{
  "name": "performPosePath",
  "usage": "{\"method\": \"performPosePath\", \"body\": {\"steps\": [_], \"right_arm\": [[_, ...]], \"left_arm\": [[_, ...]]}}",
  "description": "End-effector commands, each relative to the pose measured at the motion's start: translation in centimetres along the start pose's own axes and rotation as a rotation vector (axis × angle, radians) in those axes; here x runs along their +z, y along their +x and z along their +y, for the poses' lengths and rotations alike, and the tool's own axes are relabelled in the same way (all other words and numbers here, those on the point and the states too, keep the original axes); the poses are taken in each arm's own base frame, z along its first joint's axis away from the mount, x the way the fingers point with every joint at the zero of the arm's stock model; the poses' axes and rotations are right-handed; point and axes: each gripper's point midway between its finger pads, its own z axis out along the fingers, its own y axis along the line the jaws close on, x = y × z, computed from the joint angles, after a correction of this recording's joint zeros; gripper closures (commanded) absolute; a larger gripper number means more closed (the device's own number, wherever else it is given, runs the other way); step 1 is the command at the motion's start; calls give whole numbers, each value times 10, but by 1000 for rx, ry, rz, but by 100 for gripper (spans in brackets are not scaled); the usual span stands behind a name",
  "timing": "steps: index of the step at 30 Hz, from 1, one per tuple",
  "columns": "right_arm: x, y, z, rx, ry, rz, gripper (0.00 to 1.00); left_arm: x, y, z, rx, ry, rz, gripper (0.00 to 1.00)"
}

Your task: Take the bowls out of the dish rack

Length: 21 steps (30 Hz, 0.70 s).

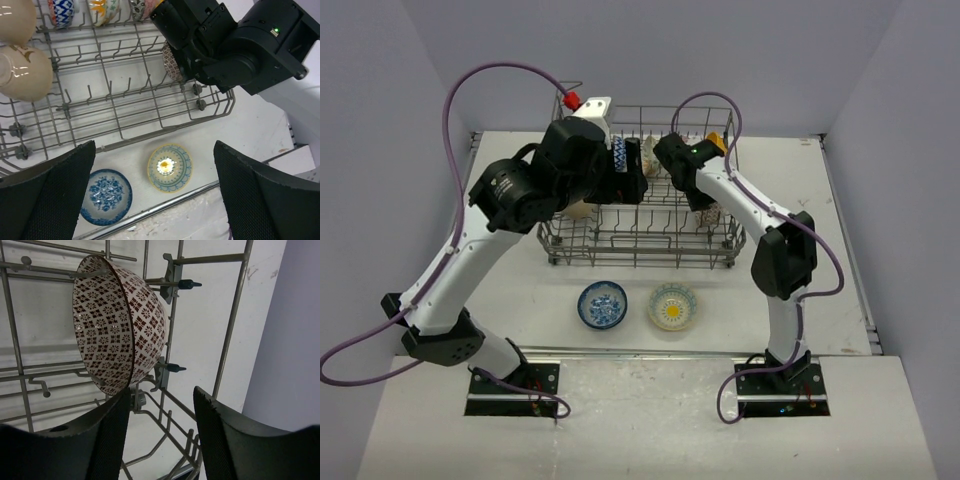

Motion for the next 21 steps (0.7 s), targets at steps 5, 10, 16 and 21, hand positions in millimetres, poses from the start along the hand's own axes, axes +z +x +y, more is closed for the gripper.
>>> {"method": "performPosePath", "body": {"steps": [5,10,16,21], "right_arm": [[7,-30,-15,36,160,-121,53],[11,-37,-5,38,168,-136,56],[-5,-48,19,105,92,-163,56],[-8,-53,25,152,105,-164,56]], "left_arm": [[-10,8,19,94,-3,37,0],[-5,16,26,130,-3,61,0],[0,29,21,134,36,96,0],[1,34,21,119,51,96,0]]}}
